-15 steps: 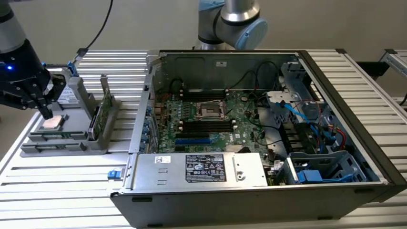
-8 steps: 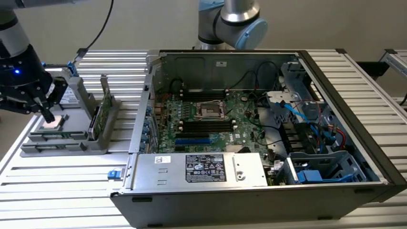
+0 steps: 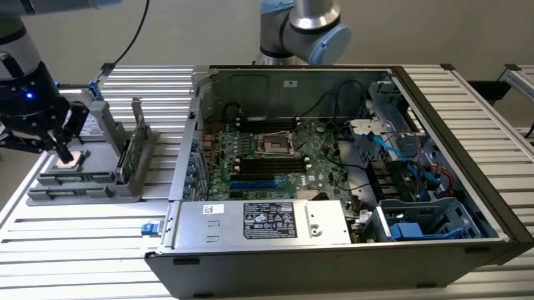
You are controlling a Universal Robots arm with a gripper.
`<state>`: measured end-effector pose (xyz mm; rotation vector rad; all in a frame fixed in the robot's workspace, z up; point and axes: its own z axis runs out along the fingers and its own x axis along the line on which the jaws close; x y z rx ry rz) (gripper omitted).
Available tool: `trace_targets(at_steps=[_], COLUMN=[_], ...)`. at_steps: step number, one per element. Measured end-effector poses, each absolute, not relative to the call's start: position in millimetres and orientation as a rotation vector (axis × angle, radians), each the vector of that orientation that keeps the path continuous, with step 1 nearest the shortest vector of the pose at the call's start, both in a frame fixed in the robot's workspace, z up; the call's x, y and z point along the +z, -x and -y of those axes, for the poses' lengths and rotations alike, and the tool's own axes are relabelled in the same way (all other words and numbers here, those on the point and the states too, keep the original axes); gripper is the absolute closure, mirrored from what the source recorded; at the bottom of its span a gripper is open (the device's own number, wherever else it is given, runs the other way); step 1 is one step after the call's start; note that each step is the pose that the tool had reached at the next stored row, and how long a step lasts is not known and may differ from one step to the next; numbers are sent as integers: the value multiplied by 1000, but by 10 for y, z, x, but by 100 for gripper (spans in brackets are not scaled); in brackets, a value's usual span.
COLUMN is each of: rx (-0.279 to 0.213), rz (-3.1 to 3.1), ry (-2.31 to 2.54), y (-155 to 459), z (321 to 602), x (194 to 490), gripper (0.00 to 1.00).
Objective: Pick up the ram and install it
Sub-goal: 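Pick up the ram and move it above insertion slot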
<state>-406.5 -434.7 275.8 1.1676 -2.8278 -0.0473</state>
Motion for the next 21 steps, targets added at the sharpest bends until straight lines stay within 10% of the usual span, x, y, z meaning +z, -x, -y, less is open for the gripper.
trace_targets(at_steps=[21], rx=[-79], rz=[2564], ry=[-1693], y=[4065], z=[4347], x=[2709], gripper=[90])
